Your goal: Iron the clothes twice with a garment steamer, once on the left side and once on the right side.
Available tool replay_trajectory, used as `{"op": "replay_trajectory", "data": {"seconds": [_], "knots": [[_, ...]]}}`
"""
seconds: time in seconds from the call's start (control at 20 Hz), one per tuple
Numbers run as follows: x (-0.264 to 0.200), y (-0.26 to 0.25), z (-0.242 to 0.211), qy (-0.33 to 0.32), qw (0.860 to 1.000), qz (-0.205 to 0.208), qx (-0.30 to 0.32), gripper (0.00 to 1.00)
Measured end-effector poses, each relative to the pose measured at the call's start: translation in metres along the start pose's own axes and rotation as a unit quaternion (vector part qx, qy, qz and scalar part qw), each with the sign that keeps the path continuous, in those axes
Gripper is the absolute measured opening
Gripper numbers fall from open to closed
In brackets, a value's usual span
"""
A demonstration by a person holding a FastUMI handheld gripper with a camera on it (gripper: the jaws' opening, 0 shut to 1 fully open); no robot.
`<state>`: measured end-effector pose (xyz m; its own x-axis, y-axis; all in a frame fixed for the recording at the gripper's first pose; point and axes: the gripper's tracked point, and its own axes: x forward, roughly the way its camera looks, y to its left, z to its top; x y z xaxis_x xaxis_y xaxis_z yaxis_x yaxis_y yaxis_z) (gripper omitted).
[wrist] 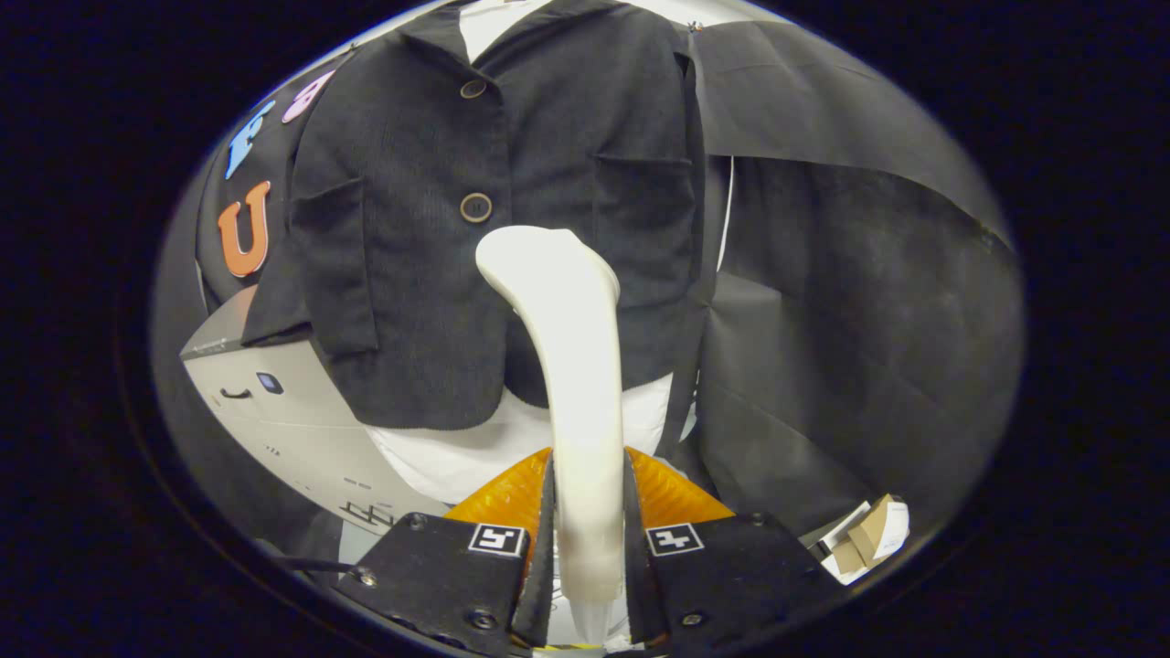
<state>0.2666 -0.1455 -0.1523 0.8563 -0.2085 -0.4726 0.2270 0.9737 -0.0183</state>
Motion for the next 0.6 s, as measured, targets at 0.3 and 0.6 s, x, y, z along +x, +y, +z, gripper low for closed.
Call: {"op": "replay_trajectory", "data": {"seconds": [0.3,0.6], "knots": [[0.004,0.001,-0.018,0.02,1.0,0.001,0.009,0.35],[0.0,0.002,-0.016,0.02,1.0,0.004,0.015,0.35]]}}
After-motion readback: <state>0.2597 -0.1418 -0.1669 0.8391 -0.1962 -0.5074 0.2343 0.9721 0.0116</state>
